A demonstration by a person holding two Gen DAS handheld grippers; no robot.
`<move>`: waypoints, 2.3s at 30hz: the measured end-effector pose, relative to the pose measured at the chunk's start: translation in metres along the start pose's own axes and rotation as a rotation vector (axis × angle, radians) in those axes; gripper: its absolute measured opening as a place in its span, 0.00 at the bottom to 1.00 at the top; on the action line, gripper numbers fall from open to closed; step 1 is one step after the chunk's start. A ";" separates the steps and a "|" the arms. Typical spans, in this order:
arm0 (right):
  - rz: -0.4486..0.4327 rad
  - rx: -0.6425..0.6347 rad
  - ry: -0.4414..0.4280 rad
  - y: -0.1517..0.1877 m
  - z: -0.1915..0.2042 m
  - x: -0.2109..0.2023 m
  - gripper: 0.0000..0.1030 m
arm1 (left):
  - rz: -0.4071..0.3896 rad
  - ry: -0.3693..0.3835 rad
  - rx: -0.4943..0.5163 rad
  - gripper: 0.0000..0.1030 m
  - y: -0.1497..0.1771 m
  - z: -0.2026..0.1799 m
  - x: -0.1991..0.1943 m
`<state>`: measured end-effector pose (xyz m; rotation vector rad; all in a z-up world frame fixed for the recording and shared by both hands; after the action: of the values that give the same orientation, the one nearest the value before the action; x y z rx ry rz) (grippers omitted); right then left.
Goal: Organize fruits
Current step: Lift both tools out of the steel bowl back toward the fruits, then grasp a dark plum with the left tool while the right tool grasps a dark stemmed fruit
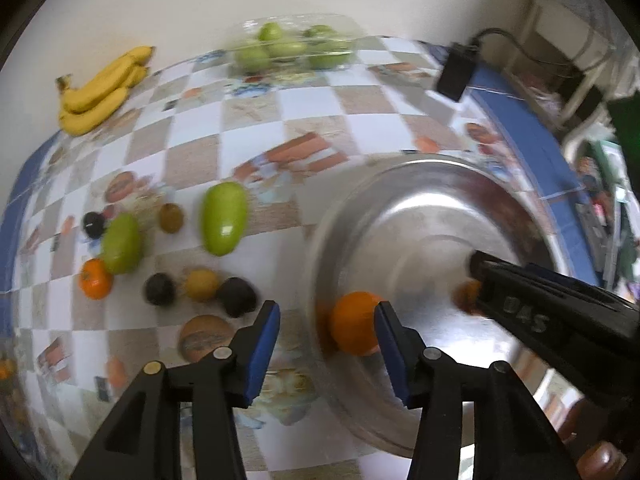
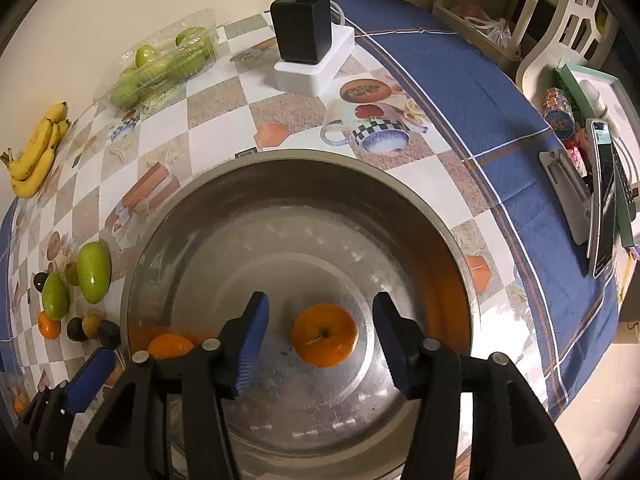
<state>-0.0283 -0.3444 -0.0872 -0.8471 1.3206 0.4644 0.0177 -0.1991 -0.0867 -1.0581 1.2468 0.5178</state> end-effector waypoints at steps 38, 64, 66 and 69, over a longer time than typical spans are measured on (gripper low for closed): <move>-0.070 -0.247 -0.124 0.012 0.084 -0.015 1.00 | -0.001 -0.237 -0.568 1.00 0.017 0.190 -0.011; -0.098 -0.512 -0.300 0.027 0.187 -0.026 1.00 | -0.112 -0.201 -0.560 1.00 0.002 0.213 -0.023; -0.099 -0.518 -0.298 0.026 0.188 -0.025 0.95 | -0.109 -0.185 -0.544 1.00 0.000 0.210 -0.021; -0.089 -0.527 -0.297 0.025 0.191 -0.022 0.82 | -0.107 -0.153 -0.521 1.00 -0.004 0.203 -0.019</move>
<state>0.0725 -0.1803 -0.0687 -1.2115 0.8903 0.8535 0.1177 -0.0221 -0.0755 -1.4806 0.9325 0.8515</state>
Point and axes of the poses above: each gripper's, at about its wrist camera, not at the fingertips, and x roughly the way its jaws point, z to its left, y to its underside, the point moved 5 cm from there along x, roughly the way its jaws point, and after that the axes turned 1 degree about -x, right-handed, at the moved point
